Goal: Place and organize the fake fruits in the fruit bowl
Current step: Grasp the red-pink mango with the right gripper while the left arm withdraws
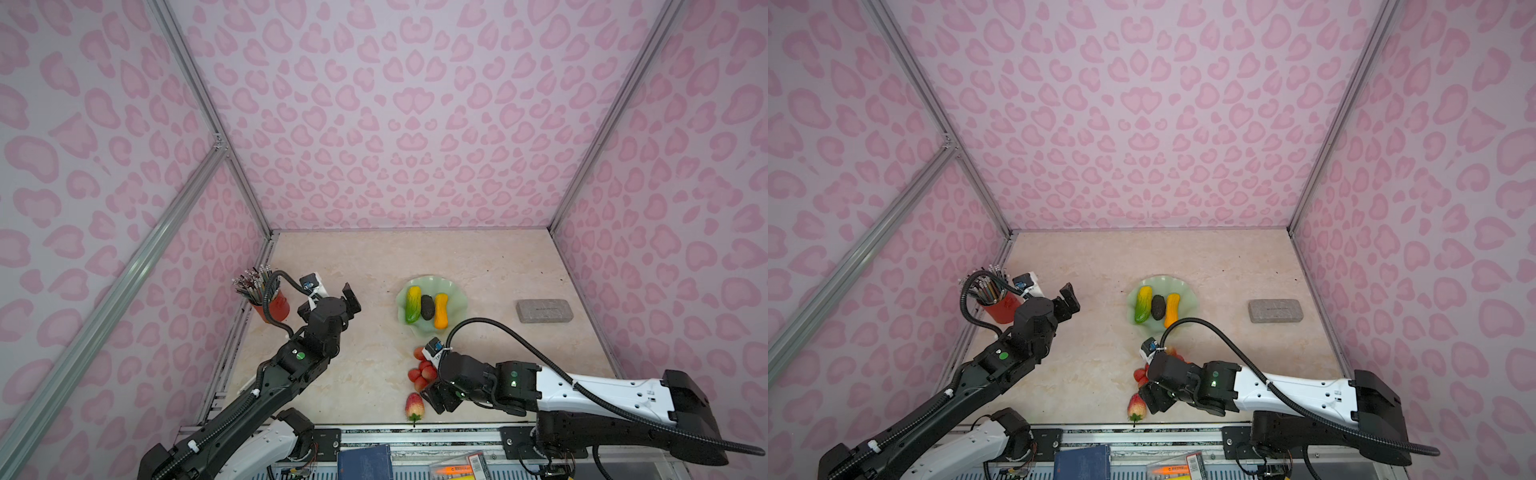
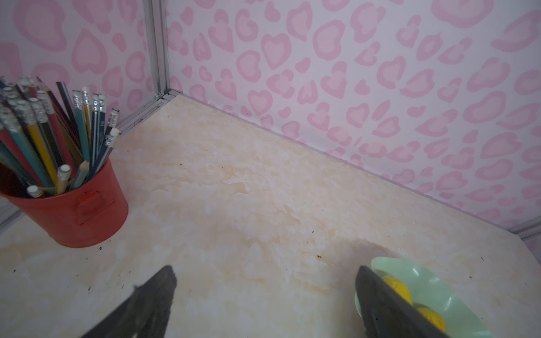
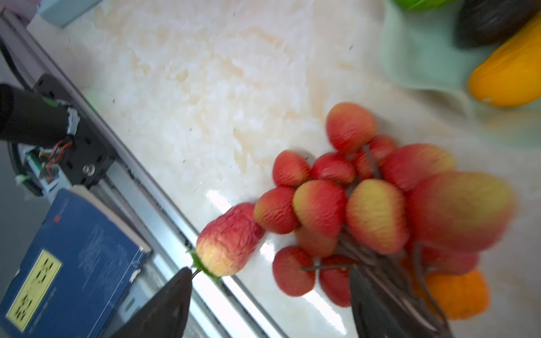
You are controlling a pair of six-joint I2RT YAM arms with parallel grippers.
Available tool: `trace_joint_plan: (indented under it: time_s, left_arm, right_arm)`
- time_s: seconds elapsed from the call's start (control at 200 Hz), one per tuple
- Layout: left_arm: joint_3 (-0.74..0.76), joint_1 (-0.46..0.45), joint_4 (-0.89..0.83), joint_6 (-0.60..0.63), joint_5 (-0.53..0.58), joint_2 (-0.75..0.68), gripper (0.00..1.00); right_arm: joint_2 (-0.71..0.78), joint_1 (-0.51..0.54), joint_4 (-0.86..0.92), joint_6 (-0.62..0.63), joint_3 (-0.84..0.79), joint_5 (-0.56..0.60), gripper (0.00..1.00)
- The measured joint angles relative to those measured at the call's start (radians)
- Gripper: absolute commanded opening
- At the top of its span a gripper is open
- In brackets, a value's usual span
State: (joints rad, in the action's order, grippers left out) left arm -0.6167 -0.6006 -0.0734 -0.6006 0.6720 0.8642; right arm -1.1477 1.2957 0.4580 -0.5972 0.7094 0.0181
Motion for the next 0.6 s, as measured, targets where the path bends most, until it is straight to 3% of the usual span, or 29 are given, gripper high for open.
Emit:
trace_joint_plan:
  time_s: [0.135, 0.29, 0.6]
  left_arm:
    - [0.065, 0.009, 0.0, -0.012, 0.015, -0.095, 0.99]
    - [0.105, 0.011, -0.003, -0.027, 0.041, -0.184, 0.98]
    - [0.154, 0.016, -0.054, -0.037, 0.094, -0.348, 0.98]
  right_arm:
    - [-0.11, 0.027, -0.005, -0.037, 0.024, -0.037, 0.79]
    - [-0.265, 0.031, -0.008, -0.054, 0.094, -0.091, 0.62]
    - [-0.368, -0.027, -0.035, -0.072, 0.128, -0.18, 0.44]
